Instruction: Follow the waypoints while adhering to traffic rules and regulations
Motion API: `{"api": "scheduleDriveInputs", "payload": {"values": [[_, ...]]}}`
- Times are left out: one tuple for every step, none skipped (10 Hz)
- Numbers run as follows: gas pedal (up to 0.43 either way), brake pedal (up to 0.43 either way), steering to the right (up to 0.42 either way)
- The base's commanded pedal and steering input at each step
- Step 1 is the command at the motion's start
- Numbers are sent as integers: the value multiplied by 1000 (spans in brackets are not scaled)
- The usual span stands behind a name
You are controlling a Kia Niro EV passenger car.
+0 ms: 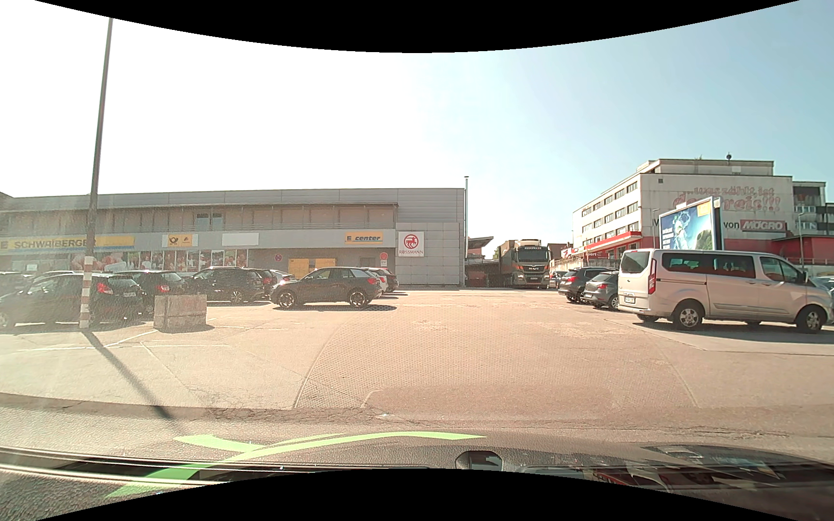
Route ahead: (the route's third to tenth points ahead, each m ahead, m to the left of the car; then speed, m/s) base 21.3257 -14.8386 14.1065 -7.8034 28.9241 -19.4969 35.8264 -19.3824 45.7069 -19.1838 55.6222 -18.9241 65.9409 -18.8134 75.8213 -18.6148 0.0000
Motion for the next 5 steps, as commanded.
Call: {"api": "scheduleDriveInputs", "payload": {"values": [[0, 421, -55], [0, 415, -55], [0, 421, -56], [0, 421, -55], [0, 421, -56]]}}
